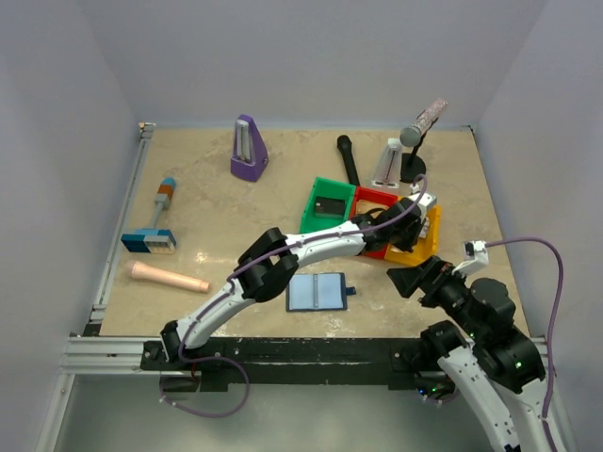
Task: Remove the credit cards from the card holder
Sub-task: Move the storage box to the center of the board.
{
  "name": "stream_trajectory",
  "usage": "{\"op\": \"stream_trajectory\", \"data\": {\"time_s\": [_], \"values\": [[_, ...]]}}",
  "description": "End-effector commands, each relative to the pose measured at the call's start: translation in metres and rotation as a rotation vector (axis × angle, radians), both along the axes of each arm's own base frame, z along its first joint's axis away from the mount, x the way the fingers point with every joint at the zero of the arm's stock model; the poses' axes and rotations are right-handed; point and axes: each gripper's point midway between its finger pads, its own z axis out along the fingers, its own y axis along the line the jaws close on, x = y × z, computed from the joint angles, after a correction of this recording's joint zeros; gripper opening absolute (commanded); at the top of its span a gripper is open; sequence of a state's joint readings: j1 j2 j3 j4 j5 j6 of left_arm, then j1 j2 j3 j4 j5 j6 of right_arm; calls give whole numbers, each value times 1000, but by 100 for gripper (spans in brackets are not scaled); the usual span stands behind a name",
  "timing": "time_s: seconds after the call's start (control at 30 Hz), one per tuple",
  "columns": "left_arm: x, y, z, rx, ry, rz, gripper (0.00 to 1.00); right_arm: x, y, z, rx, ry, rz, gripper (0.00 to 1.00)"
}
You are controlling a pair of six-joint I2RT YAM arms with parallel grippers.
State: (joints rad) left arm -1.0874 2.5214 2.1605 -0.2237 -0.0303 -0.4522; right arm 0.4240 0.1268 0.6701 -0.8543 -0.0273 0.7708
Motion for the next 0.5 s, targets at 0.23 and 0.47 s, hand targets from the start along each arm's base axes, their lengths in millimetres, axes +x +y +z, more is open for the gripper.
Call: {"op": "stream_trajectory", "data": {"time_s": [0.23,0.47], "values": [[31,52,-22,136,-76,222,0,3,10,10,41,-53,41,99],[32,91,-23,136,-72,314,0,4,10,8,44,-43,39,99]]}}
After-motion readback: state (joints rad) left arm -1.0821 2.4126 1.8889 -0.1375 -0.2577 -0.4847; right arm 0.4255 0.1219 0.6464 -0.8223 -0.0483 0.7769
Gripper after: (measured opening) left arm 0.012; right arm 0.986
